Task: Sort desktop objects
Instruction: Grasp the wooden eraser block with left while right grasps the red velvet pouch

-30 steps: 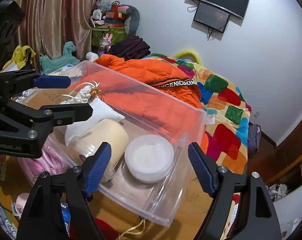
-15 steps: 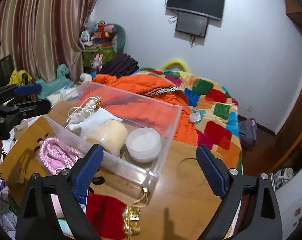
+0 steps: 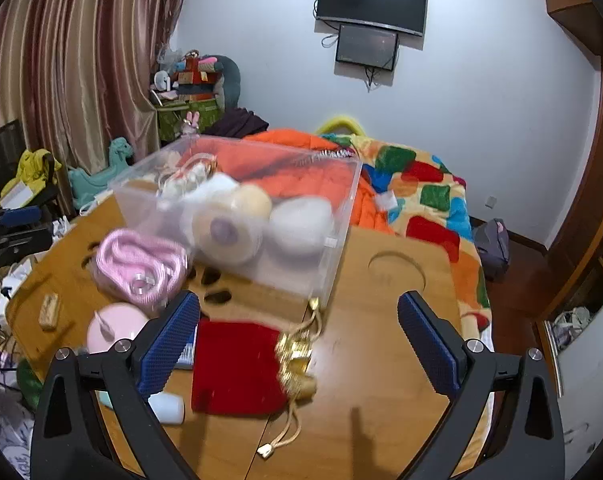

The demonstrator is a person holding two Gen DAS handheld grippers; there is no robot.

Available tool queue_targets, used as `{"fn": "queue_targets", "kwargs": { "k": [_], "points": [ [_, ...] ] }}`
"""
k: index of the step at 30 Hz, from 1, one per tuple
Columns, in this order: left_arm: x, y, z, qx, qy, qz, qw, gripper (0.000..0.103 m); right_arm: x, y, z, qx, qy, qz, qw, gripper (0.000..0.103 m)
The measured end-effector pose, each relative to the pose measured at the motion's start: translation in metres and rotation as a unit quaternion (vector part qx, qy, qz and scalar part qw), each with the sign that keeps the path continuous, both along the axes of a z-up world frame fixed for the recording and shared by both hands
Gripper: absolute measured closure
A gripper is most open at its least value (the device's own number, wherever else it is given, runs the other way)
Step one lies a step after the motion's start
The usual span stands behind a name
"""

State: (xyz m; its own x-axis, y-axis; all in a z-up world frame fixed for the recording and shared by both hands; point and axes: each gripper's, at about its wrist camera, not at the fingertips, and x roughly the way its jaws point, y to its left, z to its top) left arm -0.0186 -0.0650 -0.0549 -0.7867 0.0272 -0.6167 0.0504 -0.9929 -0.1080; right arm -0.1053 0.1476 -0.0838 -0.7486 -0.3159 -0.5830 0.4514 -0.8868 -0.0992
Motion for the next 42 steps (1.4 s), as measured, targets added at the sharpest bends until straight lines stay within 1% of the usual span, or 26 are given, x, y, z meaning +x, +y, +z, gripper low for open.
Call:
{"fn": "queue_targets", "kwargs": {
  "k": [3,6,11,14,16,18,20,22,23,30,33,35,37,39,41,42],
  "points": [
    [0.011,0.002,-0.013,-0.004,-0.007,0.008,0.9999,0.01,0.002,0.001,-0.019,-0.009,-0.026,-0.002,1.0,0.004],
    [0.022,0.001,-0.023,-0.005,-0.011,0.005,0.9999,0.01,0.002,0.001,-0.034,-0.019,-0.05,-0.004,0.999,0.004],
    [0.031,0.005,-0.035,-0.018,-0.015,-0.008,0.9997,0.01,-0.003,0.003,-0.045,-0.029,-0.066,-0.007,0.997,0.004],
    [0.03,0.01,-0.043,-0.028,-0.022,-0.016,0.9992,0.01,-0.002,-0.004,-0.051,-0.02,-0.078,0.008,0.997,0.006],
    [0.028,0.011,-0.046,-0.032,-0.026,-0.02,0.999,0.011,-0.001,-0.008,-0.054,-0.011,-0.077,0.011,0.997,0.006],
    [0.026,0.013,-0.048,-0.033,-0.024,-0.022,0.9989,0.013,-0.001,-0.011,-0.056,-0.005,-0.076,0.013,0.997,0.007],
    [0.023,0.015,-0.05,-0.039,-0.024,-0.024,0.9987,0.026,-0.001,-0.013,-0.058,0.003,-0.075,0.014,0.997,0.012],
    [0.021,0.017,-0.051,-0.042,-0.025,-0.024,0.9985,0.031,-0.002,-0.014,-0.06,0.008,-0.078,0.016,0.997,0.016],
    [0.02,0.017,-0.053,-0.041,-0.026,-0.024,0.9986,0.035,-0.002,-0.015,-0.061,0.008,-0.08,0.017,0.997,0.019],
    [0.021,0.017,-0.055,-0.052,-0.021,-0.009,0.9984,0.04,-0.005,-0.014,-0.062,-0.003,-0.092,0.022,0.995,0.027],
    [0.021,0.017,-0.055,-0.053,-0.02,-0.007,0.9984,0.043,-0.004,-0.015,-0.062,-0.004,-0.094,0.028,0.995,0.033],
    [0.022,0.019,-0.055,-0.055,-0.018,-0.012,0.9983,0.054,-0.003,-0.017,-0.062,-0.004,-0.095,0.031,0.995,0.038],
    [0.024,0.022,-0.055,-0.059,-0.017,-0.018,0.998,0.059,0.001,-0.019,-0.062,0.001,-0.087,0.03,0.996,0.04],
    [0.026,0.025,-0.055,-0.064,-0.014,-0.017,0.9977,0.06,0.002,-0.018,-0.061,0.002,-0.082,0.027,0.996,0.044],
    [0.027,0.026,-0.055,-0.064,-0.013,-0.014,0.9978,0.061,0.003,-0.018,-0.06,0.004,-0.076,0.023,0.997,0.052],
    [0.027,0.026,-0.056,-0.063,-0.012,-0.013,0.9978,0.061,0.004,-0.019,-0.06,0.006,-0.074,0.022,0.997,0.055]
  ]
}}
